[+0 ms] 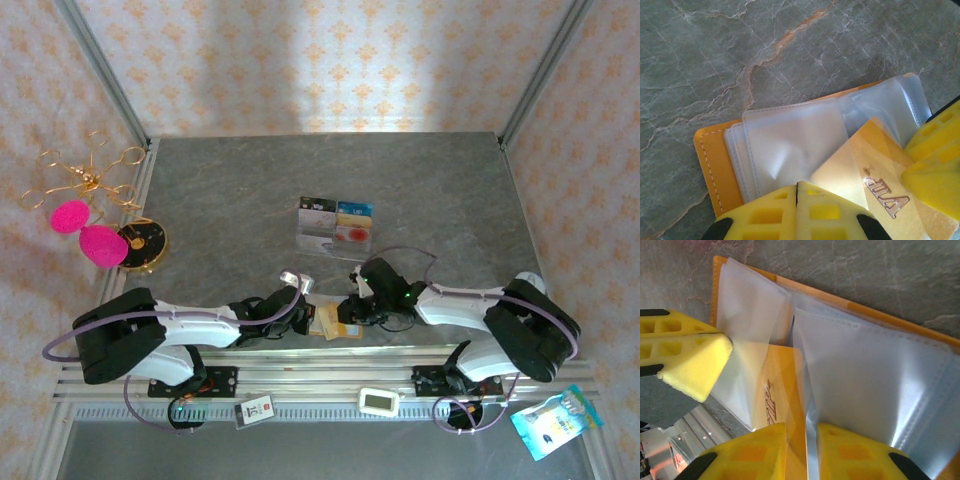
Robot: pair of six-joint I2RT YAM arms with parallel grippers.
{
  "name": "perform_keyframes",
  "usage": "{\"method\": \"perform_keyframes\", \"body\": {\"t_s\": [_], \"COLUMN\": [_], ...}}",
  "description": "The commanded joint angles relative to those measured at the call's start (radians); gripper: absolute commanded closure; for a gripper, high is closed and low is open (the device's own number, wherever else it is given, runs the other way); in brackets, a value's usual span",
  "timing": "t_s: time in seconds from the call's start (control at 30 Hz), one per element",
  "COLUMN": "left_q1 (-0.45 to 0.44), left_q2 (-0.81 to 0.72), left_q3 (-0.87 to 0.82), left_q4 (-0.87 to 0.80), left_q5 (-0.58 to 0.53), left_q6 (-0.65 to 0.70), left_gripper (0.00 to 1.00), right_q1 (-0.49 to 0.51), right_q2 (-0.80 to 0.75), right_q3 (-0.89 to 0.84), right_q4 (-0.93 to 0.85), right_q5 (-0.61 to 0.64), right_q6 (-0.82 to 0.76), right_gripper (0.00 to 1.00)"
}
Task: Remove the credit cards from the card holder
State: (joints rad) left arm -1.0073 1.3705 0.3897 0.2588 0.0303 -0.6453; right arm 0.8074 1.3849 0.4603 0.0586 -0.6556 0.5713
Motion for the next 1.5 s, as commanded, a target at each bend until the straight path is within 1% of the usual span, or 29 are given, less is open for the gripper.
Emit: {"method": "perform_keyframes", "body": {"t_s": [0.0, 0.03, 0.07, 0.1, 0.13, 0.17, 0.3, 0.53, 0.63, 0.73, 0.8, 0.9, 0.97, 1.0, 1.03, 1.13, 1.17, 1.33, 1.4, 1.47], "left_q1": [0.001, 0.0, -0.001, -0.001, -0.001, -0.001, 0.0, 0.0, 0.001, 0.0, 0.003, 0.003, 0.007, 0.009, 0.012, 0.016, 0.019, 0.043, 0.064, 0.093], "left_q2": [0.032, 0.03, 0.03, 0.029, 0.028, 0.026, 0.021, 0.031, 0.04, 0.046, 0.038, -0.009, -0.063, -0.095, -0.128, -0.223, -0.248, -0.378, -0.447, -0.525], "left_q3": [-0.005, -0.005, -0.005, -0.005, -0.005, -0.005, -0.006, -0.008, -0.005, 0.002, 0.007, 0.009, 0.01, 0.013, 0.015, 0.013, 0.011, -0.01, -0.039, -0.077], "left_q4": [-0.084, -0.086, -0.087, -0.089, -0.092, -0.094, -0.104, -0.094, -0.089, -0.087, -0.094, -0.11, -0.121, -0.13, -0.134, -0.13, -0.129, -0.124, -0.082, -0.012], "left_q5": [0.024, 0.023, 0.022, 0.022, 0.021, 0.02, 0.013, 0.011, 0.012, 0.013, 0.01, -0.005, -0.02, -0.031, -0.04, -0.064, -0.067, -0.09, -0.062, -0.008], "left_q6": [0.013, 0.013, 0.011, 0.012, 0.012, 0.011, 0.009, 0.009, 0.011, 0.015, 0.015, 0.01, 0.007, 0.005, 0.003, 0.002, 0.003, -0.007, -0.014, -0.018], "left_gripper": [1.0, 1.0, 1.0, 1.0, 1.0, 1.0, 1.0, 1.0, 1.0, 1.0, 1.0, 1.0, 1.0, 0.96, 0.88, 0.71, 0.67, 0.52, 0.46, 0.4], "right_q1": [0.02, 0.023, 0.024, 0.025, 0.025, 0.025, 0.025, 0.026, 0.027, 0.036, 0.039, 0.036, 0.029, 0.026, 0.022, 0.011, 0.007, 0.001, 0.001, 0.001], "right_q2": [0.026, 0.034, 0.042, 0.047, 0.051, 0.054, 0.046, -0.118, -0.135, -0.136, -0.154, -0.197, -0.237, -0.251, -0.265, -0.312, -0.326, -0.35, -0.36, -0.375], "right_q3": [0.032, 0.034, 0.037, 0.036, 0.034, 0.031, 0.009, -0.045, -0.057, -0.063, -0.048, 0.021, 0.046, 0.056, 0.067, 0.09, 0.093, 0.101, 0.092, 0.079], "right_q4": [0.038, 0.046, 0.053, 0.061, 0.066, 0.068, 0.018, -0.054, -0.049, -0.008, -0.02, -0.128, -0.155, -0.163, -0.175, -0.191, -0.178, -0.067, 0.015, 0.108], "right_q5": [0.021, 0.018, 0.015, 0.004, -0.007, -0.019, -0.056, -0.154, -0.197, -0.227, -0.209, -0.115, -0.073, -0.055, -0.032, 0.033, 0.042, 0.113, 0.146, 0.178], "right_q6": [0.012, 0.018, 0.029, 0.038, 0.049, 0.055, 0.031, 0.011, 0.008, 0.026, 0.028, -0.017, -0.024, -0.022, -0.031, -0.073, -0.081, -0.085, -0.068, -0.044], "right_gripper": [0.77, 0.77, 0.8, 0.87, 0.98, 1.0, 1.0, 1.0, 1.0, 1.0, 1.0, 1.0, 1.0, 1.0, 1.0, 1.0, 1.0, 1.0, 1.0, 1.0]}}
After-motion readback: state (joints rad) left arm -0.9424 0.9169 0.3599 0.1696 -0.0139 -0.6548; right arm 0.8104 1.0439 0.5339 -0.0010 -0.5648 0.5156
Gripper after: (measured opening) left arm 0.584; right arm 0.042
